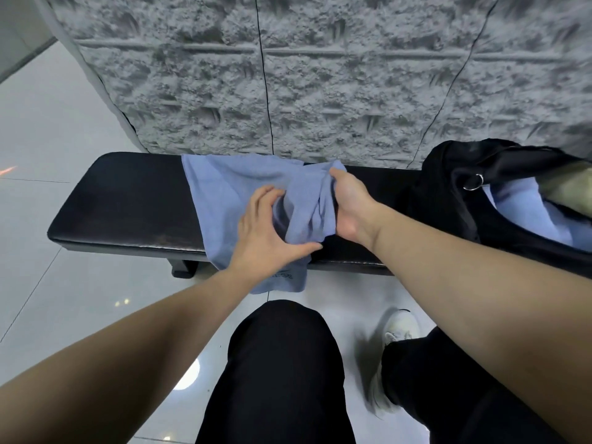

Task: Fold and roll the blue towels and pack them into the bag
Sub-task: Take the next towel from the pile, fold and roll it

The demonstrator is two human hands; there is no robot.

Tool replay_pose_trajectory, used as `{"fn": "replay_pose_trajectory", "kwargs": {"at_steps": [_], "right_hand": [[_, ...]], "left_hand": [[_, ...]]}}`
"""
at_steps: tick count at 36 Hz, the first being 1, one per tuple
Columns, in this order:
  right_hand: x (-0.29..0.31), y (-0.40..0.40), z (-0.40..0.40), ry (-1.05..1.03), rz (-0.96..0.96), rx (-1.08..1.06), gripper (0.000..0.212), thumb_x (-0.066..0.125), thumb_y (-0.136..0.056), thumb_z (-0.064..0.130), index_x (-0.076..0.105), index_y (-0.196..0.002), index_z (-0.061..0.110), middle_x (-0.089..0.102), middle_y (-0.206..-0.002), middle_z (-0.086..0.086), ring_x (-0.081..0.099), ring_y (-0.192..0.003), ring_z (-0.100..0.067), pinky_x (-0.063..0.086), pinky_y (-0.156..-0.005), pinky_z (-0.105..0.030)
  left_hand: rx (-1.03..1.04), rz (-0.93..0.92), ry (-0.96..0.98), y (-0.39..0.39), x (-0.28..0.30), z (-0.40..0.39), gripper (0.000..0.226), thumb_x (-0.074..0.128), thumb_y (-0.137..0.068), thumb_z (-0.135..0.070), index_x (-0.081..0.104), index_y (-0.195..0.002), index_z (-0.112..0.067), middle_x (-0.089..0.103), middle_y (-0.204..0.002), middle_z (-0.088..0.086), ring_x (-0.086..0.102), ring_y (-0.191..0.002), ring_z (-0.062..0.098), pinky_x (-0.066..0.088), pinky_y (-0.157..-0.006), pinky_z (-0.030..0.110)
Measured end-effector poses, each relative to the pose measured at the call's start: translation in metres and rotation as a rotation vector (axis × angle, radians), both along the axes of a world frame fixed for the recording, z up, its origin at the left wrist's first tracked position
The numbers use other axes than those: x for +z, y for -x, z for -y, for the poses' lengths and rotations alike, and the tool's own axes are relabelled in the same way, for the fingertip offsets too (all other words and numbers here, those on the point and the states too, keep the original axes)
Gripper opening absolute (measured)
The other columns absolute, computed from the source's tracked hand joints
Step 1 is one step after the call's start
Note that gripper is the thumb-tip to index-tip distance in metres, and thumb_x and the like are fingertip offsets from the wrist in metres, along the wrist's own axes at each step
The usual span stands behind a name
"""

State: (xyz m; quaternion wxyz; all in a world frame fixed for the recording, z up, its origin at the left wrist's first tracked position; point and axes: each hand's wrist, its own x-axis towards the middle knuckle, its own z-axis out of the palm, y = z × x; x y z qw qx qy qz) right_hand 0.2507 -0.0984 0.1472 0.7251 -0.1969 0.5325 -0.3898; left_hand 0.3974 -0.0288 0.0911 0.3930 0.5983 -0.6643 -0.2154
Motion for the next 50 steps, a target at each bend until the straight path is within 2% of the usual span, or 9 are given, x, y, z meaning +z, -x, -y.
{"fn": "replay_pose_trajectory", "kwargs": {"at_steps": [9, 12, 18, 24, 28, 34, 40, 45, 50], "right_hand": [[0.013, 0.027, 0.007, 0.054, 0.005, -0.061, 0.044, 0.063, -0.093, 0.034, 0.064, -0.123, 0.002, 0.071, -0.111, -0.017, 0.071, -0.097, -0.033, 0.060, -0.072, -0.041], [0.019, 0.043, 0.006, 0.119, -0.036, -0.136, 0.038, 0.064, -0.088, 0.013, 0.059, -0.125, 0.003, 0.069, -0.115, -0.017, 0.069, -0.099, -0.032, 0.060, -0.079, -0.046], [0.030, 0.072, 0.001, 0.113, -0.170, -0.224, 0.040, 0.051, -0.091, 0.009, 0.053, -0.131, 0.005, 0.066, -0.118, -0.019, 0.069, -0.099, -0.037, 0.058, -0.079, -0.055], [0.047, 0.091, -0.011, 0.080, -0.408, -0.119, 0.039, 0.035, -0.105, 0.012, 0.035, -0.143, 0.014, 0.053, -0.111, -0.005, 0.058, -0.095, -0.028, 0.056, -0.085, -0.047], [0.061, 0.104, -0.018, 0.143, -0.619, -0.058, 0.046, 0.033, -0.101, 0.011, 0.029, -0.147, 0.015, 0.048, -0.112, -0.010, 0.052, -0.081, -0.026, 0.046, -0.052, -0.034], [0.078, 0.120, -0.027, 0.208, -0.712, -0.063, 0.042, 0.033, -0.102, 0.016, 0.028, -0.144, 0.016, 0.050, -0.097, -0.007, 0.046, -0.067, -0.018, 0.035, -0.048, -0.030], [0.068, 0.117, -0.038, 0.376, -0.769, 0.137, 0.056, 0.029, -0.095, 0.001, 0.051, -0.137, 0.031, 0.052, -0.136, -0.004, 0.055, -0.077, -0.014, 0.041, -0.058, -0.022], [0.048, 0.100, -0.035, 0.313, -0.726, 0.226, 0.044, 0.032, -0.091, 0.002, 0.069, -0.093, 0.025, 0.065, -0.118, 0.000, 0.060, -0.101, -0.018, 0.048, -0.074, -0.024], [0.030, 0.093, -0.013, 0.306, -0.663, 0.193, 0.035, 0.043, -0.097, 0.013, 0.061, -0.126, 0.022, 0.063, -0.122, -0.002, 0.061, -0.105, -0.019, 0.046, -0.070, -0.024]], "left_hand": [[0.191, -0.183, -0.146, 0.009, 0.012, 0.007, 0.016, 0.056, -0.090, -0.018, 0.048, -0.102, -0.022, 0.057, -0.096, -0.012, 0.058, -0.089, 0.007, 0.045, -0.077, 0.029], [0.227, -0.335, -0.088, 0.013, 0.026, 0.014, 0.012, 0.048, -0.091, -0.007, 0.040, -0.091, -0.016, 0.047, -0.074, -0.009, 0.043, -0.060, 0.004, 0.037, -0.058, 0.017], [0.163, -0.373, -0.119, 0.017, 0.057, 0.031, 0.021, 0.042, -0.093, -0.008, 0.029, -0.084, -0.021, 0.036, -0.070, 0.000, 0.036, -0.054, 0.009, 0.033, -0.053, 0.031], [0.001, -0.135, -0.098, 0.018, 0.079, 0.036, 0.011, 0.039, -0.100, -0.014, 0.029, -0.102, -0.017, 0.042, -0.072, 0.003, 0.037, -0.054, 0.020, 0.030, -0.053, 0.037], [-0.132, 0.059, -0.090, 0.018, 0.093, 0.034, 0.027, 0.056, -0.095, -0.021, 0.032, -0.106, -0.023, 0.052, -0.085, 0.001, 0.051, -0.068, 0.019, 0.042, -0.058, 0.036], [-0.020, 0.447, -0.198, 0.015, 0.099, 0.036, 0.008, 0.049, -0.091, -0.010, 0.052, -0.098, -0.008, 0.051, -0.098, 0.009, 0.051, -0.087, 0.031, 0.042, -0.069, 0.038], [0.121, -0.134, -0.737, 0.019, 0.094, 0.027, 0.022, 0.037, -0.095, -0.015, 0.055, -0.104, -0.023, 0.056, -0.101, 0.005, 0.060, -0.084, 0.024, 0.060, -0.068, 0.036], [0.109, -0.654, -0.796, 0.027, 0.077, 0.036, 0.045, 0.032, -0.090, -0.002, 0.058, -0.126, -0.011, 0.060, -0.087, 0.009, 0.063, -0.081, 0.025, 0.060, -0.077, 0.044], [0.134, -0.740, -0.706, 0.037, 0.073, 0.059, 0.036, 0.035, -0.097, -0.008, 0.054, -0.128, -0.007, 0.060, -0.097, 0.007, 0.061, -0.094, 0.022, 0.052, -0.076, 0.026]]}}
